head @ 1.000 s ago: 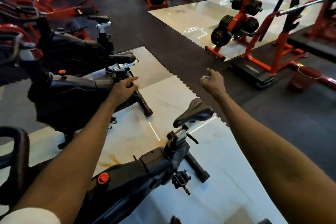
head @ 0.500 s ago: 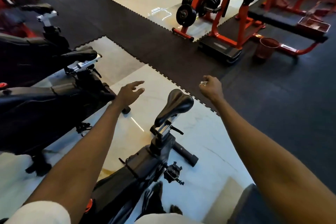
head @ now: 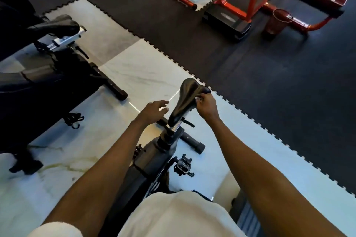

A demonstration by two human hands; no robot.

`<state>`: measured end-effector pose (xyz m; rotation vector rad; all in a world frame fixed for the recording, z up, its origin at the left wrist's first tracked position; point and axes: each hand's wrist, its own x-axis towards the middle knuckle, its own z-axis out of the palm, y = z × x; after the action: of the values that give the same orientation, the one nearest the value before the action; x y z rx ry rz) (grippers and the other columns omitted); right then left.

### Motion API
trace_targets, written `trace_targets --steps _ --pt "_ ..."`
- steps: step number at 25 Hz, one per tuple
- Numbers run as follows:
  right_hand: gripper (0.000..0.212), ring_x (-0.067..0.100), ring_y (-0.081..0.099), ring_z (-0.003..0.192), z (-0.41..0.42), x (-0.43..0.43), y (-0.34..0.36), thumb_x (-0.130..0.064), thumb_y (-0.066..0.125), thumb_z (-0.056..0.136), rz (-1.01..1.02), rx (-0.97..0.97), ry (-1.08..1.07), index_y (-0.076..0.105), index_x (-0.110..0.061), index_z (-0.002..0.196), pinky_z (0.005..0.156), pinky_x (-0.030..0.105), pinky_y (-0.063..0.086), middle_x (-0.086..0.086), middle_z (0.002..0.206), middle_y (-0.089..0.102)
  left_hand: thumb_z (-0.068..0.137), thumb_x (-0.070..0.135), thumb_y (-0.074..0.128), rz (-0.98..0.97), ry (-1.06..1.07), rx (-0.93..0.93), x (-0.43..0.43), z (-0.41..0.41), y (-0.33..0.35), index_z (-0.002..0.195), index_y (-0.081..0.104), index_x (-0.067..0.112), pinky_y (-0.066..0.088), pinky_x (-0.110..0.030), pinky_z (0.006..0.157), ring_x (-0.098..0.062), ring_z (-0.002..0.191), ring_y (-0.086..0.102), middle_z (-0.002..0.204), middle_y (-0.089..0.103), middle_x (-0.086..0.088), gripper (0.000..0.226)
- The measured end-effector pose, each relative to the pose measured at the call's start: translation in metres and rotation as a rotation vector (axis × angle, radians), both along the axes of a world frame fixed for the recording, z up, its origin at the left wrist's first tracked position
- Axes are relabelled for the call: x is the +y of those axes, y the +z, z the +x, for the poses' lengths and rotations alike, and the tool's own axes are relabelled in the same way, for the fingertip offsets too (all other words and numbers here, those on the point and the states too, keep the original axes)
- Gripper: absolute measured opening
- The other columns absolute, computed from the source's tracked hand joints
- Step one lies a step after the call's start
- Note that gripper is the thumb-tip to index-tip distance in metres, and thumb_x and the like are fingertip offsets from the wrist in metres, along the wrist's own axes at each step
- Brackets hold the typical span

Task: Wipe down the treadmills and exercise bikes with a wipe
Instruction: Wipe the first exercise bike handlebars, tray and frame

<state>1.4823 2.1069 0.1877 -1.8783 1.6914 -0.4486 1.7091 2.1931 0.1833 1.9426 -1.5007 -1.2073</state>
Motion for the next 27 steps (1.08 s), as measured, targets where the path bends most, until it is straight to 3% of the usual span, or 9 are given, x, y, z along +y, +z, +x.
trace_targets --steps 4,7,10,16,20,24,27 --pt "0.023 0.033 0.061 0.101 0.016 0.025 -0.023 -0.008 0.054 0.097 -0.021 -0.020 0.023 0.067 -0.002 0.114 0.085 0.032 0.045 0.018 0.113 0.061 0.097 0.023 0.063 0.002 -0.027 0.042 0.025 -0.013 -0.020 0.137 0.061 0.017 0.039 -0.018 0.088 -0.016 0.113 0.064 0.120 0.071 -0.004 0.040" --pt "0.022 0.029 0.063 0.100 0.030 0.041 -0.030 -0.007 0.059 0.095 -0.078 -0.045 0.103 0.071 -0.003 0.113 0.091 0.030 0.049 0.015 0.113 0.063 0.097 0.018 0.062 -0.007 0.020 0.101 0.040 -0.020 -0.026 0.136 0.062 0.019 0.040 -0.016 0.083 -0.008 0.102 0.062 0.117 0.071 -0.001 0.039" --pt "0.022 0.025 0.064 0.103 0.030 0.046 -0.032 -0.009 0.062 0.094 -0.122 -0.031 0.214 0.072 -0.005 0.113 0.096 0.035 0.052 0.011 0.115 0.066 0.098 0.016 0.061 -0.022 0.109 0.191 0.045 -0.024 -0.031 0.137 0.061 0.015 0.042 -0.015 0.086 -0.008 0.105 0.061 0.120 0.070 -0.002 0.039" --pt "0.021 0.023 0.065 0.100 0.043 0.032 -0.023 -0.015 0.062 0.096 -0.059 -0.067 0.055 0.073 -0.008 0.113 0.093 0.033 0.053 0.009 0.114 0.067 0.097 0.019 0.064 -0.033 0.257 0.258 0.054 -0.020 -0.048 0.123 0.071 0.017 0.050 -0.020 0.091 -0.008 0.105 0.066 0.115 0.073 0.002 0.027" --pt "0.019 0.020 0.065 0.100 0.049 0.075 -0.029 -0.013 0.066 0.094 -0.106 -0.082 0.243 0.074 -0.008 0.110 0.092 0.029 0.053 0.006 0.113 0.068 0.100 0.022 0.059 -0.056 0.364 0.245 0.059 -0.009 -0.059 0.115 0.071 0.025 0.046 -0.012 0.081 -0.005 0.101 0.063 0.111 0.071 0.007 0.019" --pt "0.023 0.023 0.061 0.108 0.049 0.091 -0.035 -0.008 0.065 0.095 -0.126 -0.051 0.370 0.071 -0.002 0.116 0.097 0.023 0.047 0.012 0.120 0.064 0.101 0.020 0.057 -0.063 0.444 0.244 0.058 0.004 -0.064 0.115 0.071 0.022 0.047 -0.011 0.083 -0.007 0.105 0.063 0.112 0.070 0.007 0.019" --pt "0.023 0.016 0.062 0.107 0.043 0.096 -0.040 -0.012 0.067 0.094 -0.146 -0.101 0.352 0.071 -0.007 0.116 0.096 0.017 0.047 0.008 0.119 0.064 0.101 0.019 0.058 -0.067 0.381 0.333 0.050 -0.002 -0.060 0.118 0.072 0.023 0.051 -0.021 0.094 -0.008 0.109 0.064 0.115 0.071 0.006 0.022"
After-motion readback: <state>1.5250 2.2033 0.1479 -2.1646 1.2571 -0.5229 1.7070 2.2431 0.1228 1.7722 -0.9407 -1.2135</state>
